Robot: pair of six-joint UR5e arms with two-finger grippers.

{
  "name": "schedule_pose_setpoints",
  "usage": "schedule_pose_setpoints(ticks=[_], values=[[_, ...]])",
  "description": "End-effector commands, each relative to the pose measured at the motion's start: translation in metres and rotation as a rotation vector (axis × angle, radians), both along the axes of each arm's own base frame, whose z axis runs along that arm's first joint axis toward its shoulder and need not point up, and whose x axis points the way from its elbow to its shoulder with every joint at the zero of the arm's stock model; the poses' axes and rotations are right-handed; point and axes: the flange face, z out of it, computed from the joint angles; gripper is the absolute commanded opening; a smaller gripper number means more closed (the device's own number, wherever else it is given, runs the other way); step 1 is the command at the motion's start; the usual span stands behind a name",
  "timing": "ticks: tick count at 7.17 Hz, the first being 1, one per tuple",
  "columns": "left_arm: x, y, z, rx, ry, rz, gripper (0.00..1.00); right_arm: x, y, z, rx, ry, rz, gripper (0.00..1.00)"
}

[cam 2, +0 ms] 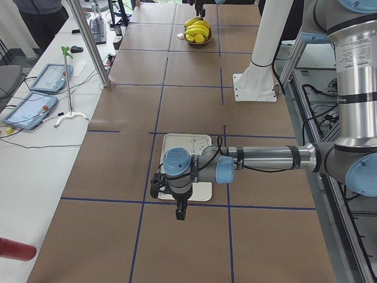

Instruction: Transfer all bananas from basket to plate

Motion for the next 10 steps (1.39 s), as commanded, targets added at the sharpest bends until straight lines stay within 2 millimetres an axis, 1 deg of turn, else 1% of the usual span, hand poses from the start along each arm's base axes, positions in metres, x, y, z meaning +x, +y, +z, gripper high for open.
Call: schedule_pose_setpoints(ticks=[1, 3, 4, 8, 10], values=[[0.001, 0.0, 0.0, 0.0, 0.0, 0.002, 1.0, -0.002, -0.003, 0.0, -0.001, -0.003, -0.002, 0.78], [0.001, 0.0, 0.0, 0.0, 0.0, 0.002, 1.0, -0.002, -0.003, 0.003, -0.006, -0.001, -0.002, 0.63], [0.001, 0.0, 0.0, 0.0, 0.0, 0.002, 1.0, -0.003, -0.002, 0.004, -0.008, 0.0, -0.005, 0.62], [0.001, 0.001, 0.001, -0.001, 0.0, 0.002, 1.0, -0.009, -0.002, 0.003, -0.007, 0.001, -0.018, 0.62], [0.0, 0.001, 0.001, -0.001, 0.0, 0.0, 1.0, -0.013, -0.003, 0.003, -0.004, 0.002, -0.027, 0.58]])
